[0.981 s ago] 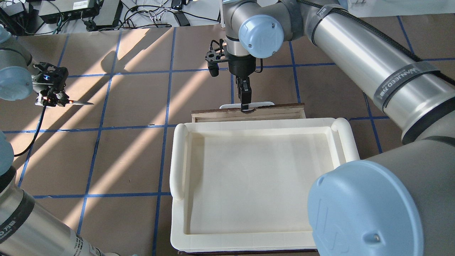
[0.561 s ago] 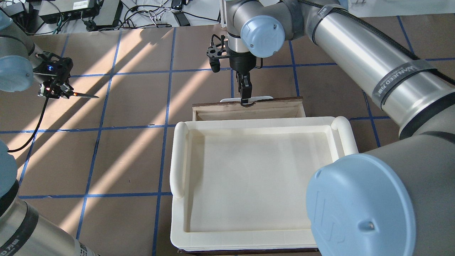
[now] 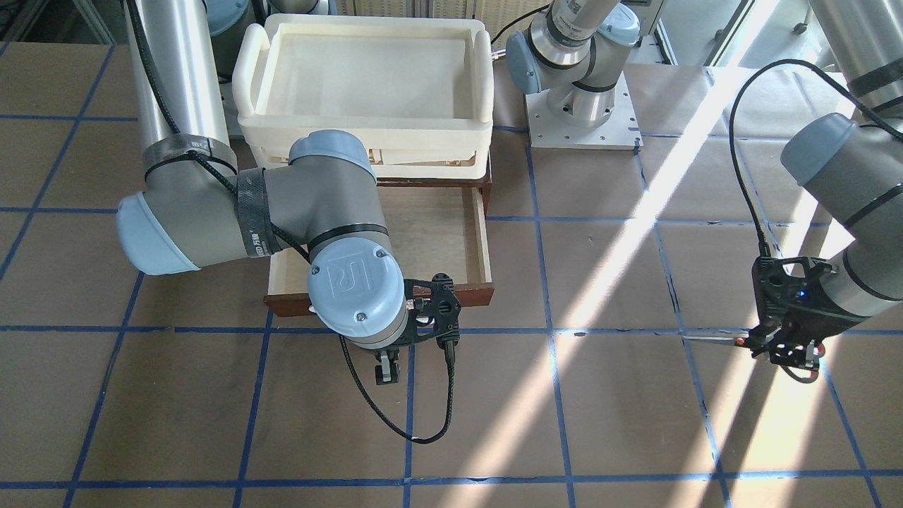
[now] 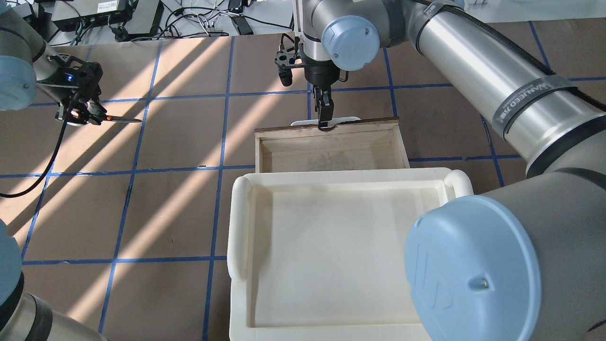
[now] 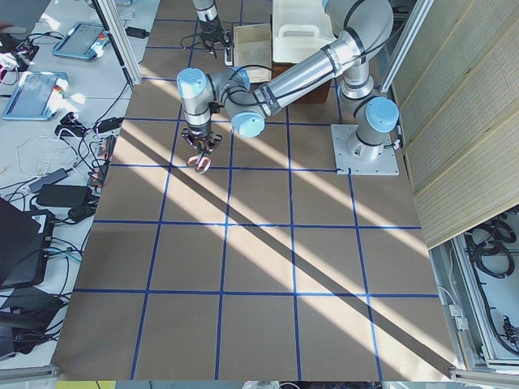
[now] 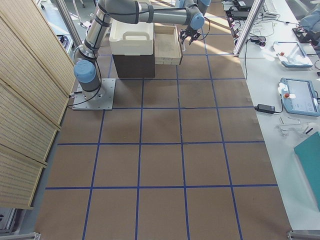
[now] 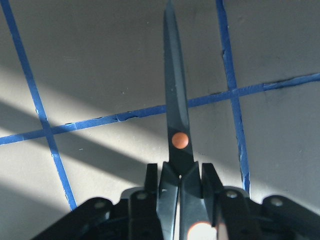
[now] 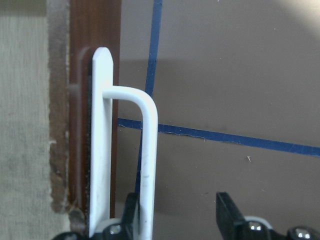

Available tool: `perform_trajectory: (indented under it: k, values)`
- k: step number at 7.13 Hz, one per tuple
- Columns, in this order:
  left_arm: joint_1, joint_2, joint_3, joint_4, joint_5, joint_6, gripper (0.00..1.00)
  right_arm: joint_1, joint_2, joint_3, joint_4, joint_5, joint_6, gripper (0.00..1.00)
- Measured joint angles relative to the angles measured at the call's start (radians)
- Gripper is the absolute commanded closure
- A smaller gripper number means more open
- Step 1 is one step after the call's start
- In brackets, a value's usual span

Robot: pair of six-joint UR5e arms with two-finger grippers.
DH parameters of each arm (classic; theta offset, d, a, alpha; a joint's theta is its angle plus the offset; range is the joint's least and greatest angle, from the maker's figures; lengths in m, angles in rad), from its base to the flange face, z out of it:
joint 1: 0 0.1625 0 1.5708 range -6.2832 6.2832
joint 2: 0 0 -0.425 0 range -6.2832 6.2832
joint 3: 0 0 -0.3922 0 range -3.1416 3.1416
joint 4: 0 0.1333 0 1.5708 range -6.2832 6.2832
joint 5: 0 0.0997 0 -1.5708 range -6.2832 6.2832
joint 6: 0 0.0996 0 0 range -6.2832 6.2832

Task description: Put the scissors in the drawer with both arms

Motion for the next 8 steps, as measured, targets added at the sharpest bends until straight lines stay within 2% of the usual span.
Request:
perform_trajectory:
  k: [1,5,8]
  values:
    - [-0.017,0.018,0.000,-0.024,-0.001,-0.036,1.00,-0.001,-0.001,0.000,-0.003,0.001,0.001,0.00]
    - [-0.111,0.098,-0.012,-0.088,-0.015,-0.222,1.00,-0.019,-0.061,0.008,-0.109,-0.011,0.025,0.00]
    - [-0.263,0.170,-0.016,-0.142,-0.044,-0.454,1.00,-0.104,-0.226,0.064,-0.105,-0.017,0.195,0.00]
